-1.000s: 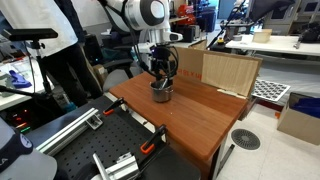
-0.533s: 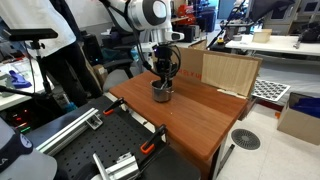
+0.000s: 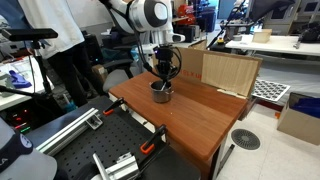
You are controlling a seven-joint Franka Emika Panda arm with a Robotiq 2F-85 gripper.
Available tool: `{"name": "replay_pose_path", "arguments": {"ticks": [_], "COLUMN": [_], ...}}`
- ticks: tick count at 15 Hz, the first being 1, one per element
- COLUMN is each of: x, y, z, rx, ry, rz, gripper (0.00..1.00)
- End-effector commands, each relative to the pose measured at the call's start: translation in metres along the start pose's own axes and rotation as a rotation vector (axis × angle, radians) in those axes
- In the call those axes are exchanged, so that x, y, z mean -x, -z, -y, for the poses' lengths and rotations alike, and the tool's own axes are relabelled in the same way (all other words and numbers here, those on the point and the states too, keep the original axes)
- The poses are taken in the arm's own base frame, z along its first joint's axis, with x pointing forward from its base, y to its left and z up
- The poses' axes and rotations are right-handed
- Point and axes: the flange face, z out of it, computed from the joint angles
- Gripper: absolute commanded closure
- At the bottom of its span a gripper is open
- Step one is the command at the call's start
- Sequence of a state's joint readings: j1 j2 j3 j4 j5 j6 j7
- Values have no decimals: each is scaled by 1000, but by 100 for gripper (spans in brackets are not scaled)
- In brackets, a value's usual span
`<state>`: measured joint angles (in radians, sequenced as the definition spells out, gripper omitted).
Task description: Take the marker out of the mug and put it on the table
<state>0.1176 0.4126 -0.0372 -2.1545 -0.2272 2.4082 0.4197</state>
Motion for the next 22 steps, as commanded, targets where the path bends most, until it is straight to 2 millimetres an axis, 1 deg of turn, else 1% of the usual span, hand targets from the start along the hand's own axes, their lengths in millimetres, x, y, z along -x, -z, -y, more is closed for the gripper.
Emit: {"name": "replay_pose_path", "arguments": {"ticks": [1,3,5,8,10,12,14,15,17,20,22], "x": [-4,1,4,9,11,11,10,9,5,-3,-12], "y": [2,9,24,61,91,117,133,137,135,124,113], "z": [2,0,-4,-20,-35,-56,-80,-92,-116,-146,-158], "rx": [19,10,3,-25,-54,-84,-125,-144,-180,-234,-257], "ry": [4,4,-6,-53,-83,-128,-158,-170,-191,-223,-247], "rz": [7,39,33,-9,-26,-29,7,27,67,118,139], "gripper": [95,95,95,95,95,95,95,95,95,95,95]}}
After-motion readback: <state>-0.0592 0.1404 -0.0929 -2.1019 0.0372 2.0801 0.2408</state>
